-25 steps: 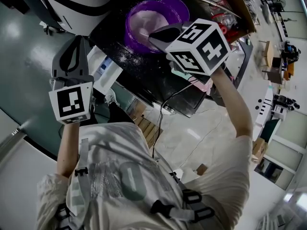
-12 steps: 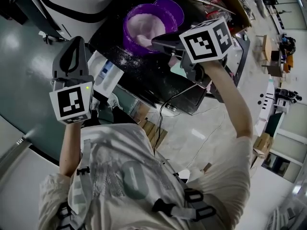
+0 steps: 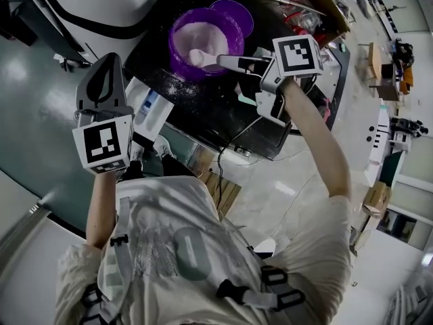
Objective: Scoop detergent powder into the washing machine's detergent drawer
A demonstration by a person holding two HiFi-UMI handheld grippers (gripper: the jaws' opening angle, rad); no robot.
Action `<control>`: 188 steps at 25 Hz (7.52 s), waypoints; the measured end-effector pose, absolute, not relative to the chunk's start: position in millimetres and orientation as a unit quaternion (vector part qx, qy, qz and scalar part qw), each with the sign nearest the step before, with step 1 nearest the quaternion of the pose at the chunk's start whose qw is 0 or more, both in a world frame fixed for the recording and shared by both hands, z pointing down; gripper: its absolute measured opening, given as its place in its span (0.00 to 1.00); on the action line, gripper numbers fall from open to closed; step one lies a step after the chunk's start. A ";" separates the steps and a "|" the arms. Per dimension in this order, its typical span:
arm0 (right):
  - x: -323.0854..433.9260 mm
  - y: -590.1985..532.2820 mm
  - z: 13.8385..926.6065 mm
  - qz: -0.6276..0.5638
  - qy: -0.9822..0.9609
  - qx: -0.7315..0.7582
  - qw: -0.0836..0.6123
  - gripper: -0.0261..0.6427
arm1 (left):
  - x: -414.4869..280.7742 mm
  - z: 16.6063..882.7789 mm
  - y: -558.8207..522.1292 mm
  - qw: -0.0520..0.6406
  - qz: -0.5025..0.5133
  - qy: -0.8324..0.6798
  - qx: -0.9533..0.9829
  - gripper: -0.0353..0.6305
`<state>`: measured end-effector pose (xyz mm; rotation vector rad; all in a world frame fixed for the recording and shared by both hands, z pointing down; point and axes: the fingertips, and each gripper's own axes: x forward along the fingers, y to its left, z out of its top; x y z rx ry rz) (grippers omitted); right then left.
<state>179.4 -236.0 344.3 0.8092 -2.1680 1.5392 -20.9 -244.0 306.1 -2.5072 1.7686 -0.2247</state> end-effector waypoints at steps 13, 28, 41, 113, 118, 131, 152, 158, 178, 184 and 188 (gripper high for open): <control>198.1 -248.3 329.9 0.627 -0.705 0.323 -0.077 0.06 | -6.4 290.8 -246.8 0.069 -0.075 0.551 -0.828 0.09; 218.5 -236.2 296.6 0.610 -0.632 0.331 -0.345 0.06 | 11.4 260.7 -252.4 0.082 -0.045 0.533 -0.841 0.09; 131.9 -193.6 307.0 0.618 -0.620 0.289 -0.388 0.06 | -25.3 261.5 -244.2 0.074 -0.023 0.555 -0.828 0.09; 25.0 -160.8 522.0 0.702 -0.594 0.354 -0.171 0.06 | -156.3 319.0 -234.5 0.037 -0.058 0.657 -0.750 0.08; 23.0 -162.2 527.9 0.703 -0.594 0.355 -0.163 0.06 | -155.0 320.6 -235.4 0.035 -0.058 0.657 -0.751 0.08; 23.9 -167.1 518.9 0.576 -0.712 0.399 -0.041 0.06 | -159.7 325.2 -235.9 0.022 -0.055 0.661 -0.748 0.09; -3.0 -161.8 497.5 -0.139 -0.832 0.303 0.443 0.06 | -159.1 328.9 -233.7 0.018 -0.059 0.662 -0.747 0.08; -3.1 -154.1 504.6 -0.326 -0.766 0.212 0.512 0.06 | -157.4 332.1 -228.9 0.022 -0.067 0.663 -0.746 0.09; -1.5 -148.6 511.3 -0.541 -0.654 0.101 0.519 0.06 | -158.7 339.7 -224.8 0.015 -0.073 0.666 -0.742 0.08; 0.5 -147.8 516.0 -0.543 -0.652 0.092 0.522 0.06 | -157.1 341.4 -226.8 0.013 -0.074 0.663 -0.745 0.08; -1.5 -147.5 516.6 -0.551 -0.646 0.081 0.521 0.06 | -156.3 340.5 -228.3 0.013 -0.072 0.663 -0.745 0.08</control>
